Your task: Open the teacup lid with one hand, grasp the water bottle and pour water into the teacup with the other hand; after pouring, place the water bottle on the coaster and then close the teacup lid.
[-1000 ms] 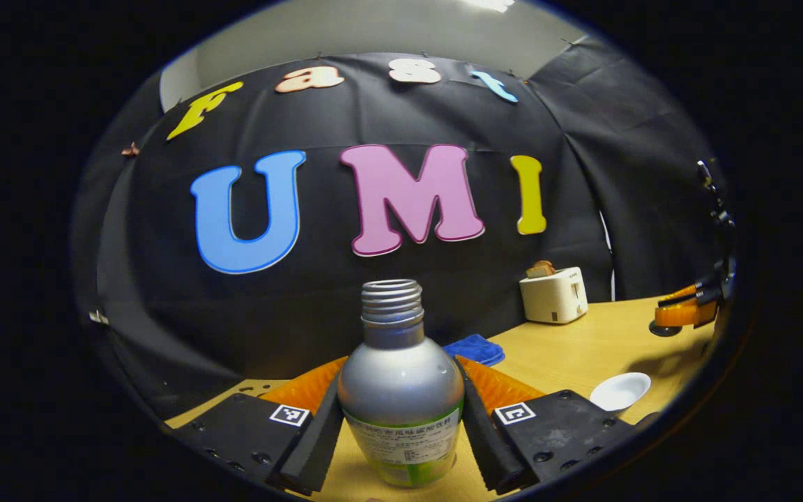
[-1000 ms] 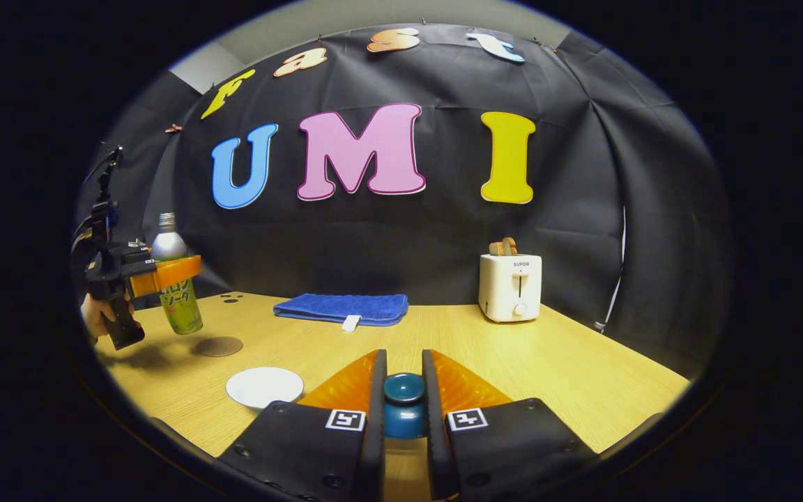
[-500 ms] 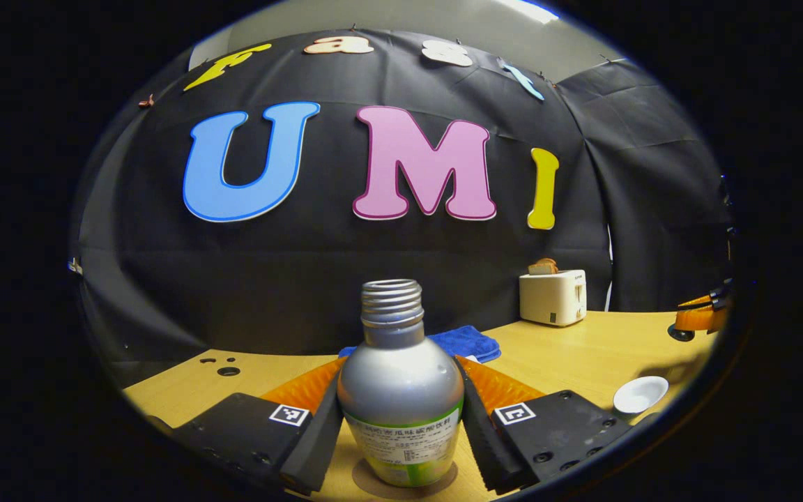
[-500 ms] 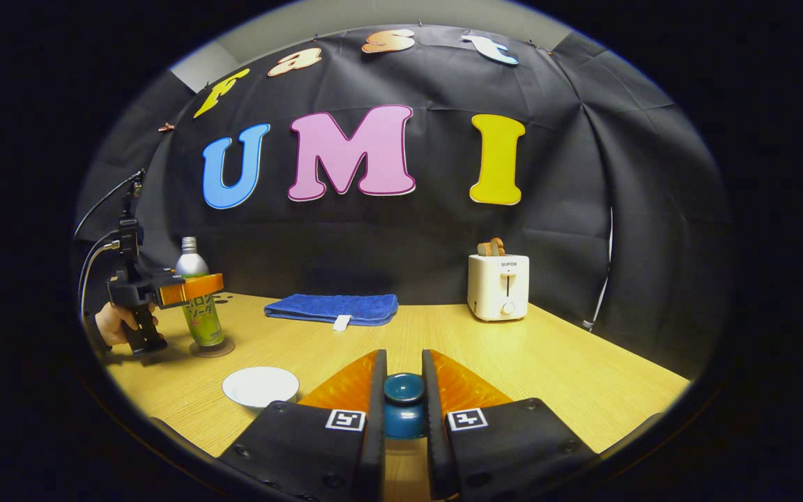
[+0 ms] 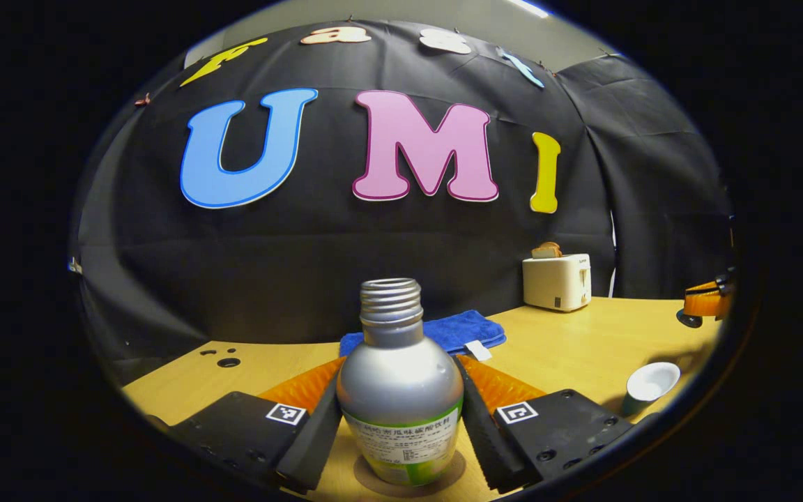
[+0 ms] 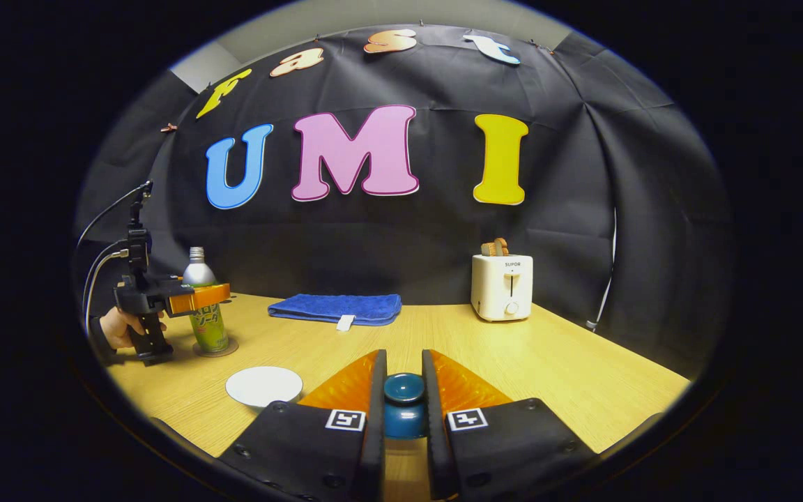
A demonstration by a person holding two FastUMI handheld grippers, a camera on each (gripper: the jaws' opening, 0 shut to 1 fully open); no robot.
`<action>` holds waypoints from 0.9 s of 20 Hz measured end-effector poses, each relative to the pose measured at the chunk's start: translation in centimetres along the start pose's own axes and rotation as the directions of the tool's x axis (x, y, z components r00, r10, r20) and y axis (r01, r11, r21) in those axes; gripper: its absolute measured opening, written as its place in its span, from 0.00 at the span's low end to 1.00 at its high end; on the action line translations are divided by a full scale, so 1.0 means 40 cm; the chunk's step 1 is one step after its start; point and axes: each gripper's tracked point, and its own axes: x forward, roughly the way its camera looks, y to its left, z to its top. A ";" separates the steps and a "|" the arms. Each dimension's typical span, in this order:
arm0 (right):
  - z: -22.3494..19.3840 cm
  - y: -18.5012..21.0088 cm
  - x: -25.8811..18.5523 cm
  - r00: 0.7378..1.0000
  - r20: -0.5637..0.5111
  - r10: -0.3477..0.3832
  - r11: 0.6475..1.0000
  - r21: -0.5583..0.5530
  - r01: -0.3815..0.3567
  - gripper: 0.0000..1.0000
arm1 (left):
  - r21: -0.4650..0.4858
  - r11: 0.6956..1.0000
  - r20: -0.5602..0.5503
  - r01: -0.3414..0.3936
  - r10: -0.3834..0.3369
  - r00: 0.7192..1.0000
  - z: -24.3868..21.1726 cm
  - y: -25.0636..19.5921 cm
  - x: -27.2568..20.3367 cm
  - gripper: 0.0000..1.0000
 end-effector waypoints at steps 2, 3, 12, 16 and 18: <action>0.002 0.000 -0.001 1.000 0.000 0.001 1.000 0.000 -0.001 0.28 | -0.003 1.000 -0.013 -0.006 0.006 1.000 -0.007 -0.003 -0.005 0.87; 0.002 0.001 -0.002 1.000 0.000 0.003 1.000 0.000 -0.003 0.28 | -0.010 1.000 -0.014 -0.007 0.007 1.000 -0.005 -0.007 -0.011 0.96; 0.002 0.005 -0.002 1.000 0.000 0.009 1.000 0.001 -0.009 0.28 | -0.034 0.999 -0.070 -0.009 0.007 0.998 -0.049 -0.001 -0.103 0.96; 0.002 0.022 -0.007 0.999 0.000 0.035 0.999 0.002 -0.035 0.28 | -0.083 0.997 -0.093 -0.005 -0.003 0.996 -0.071 -0.005 -0.172 0.96; 0.002 0.042 -0.012 0.998 -0.001 0.056 0.998 -0.002 -0.056 0.28 | -0.100 0.995 -0.083 -0.017 0.008 0.997 -0.069 0.004 -0.210 0.96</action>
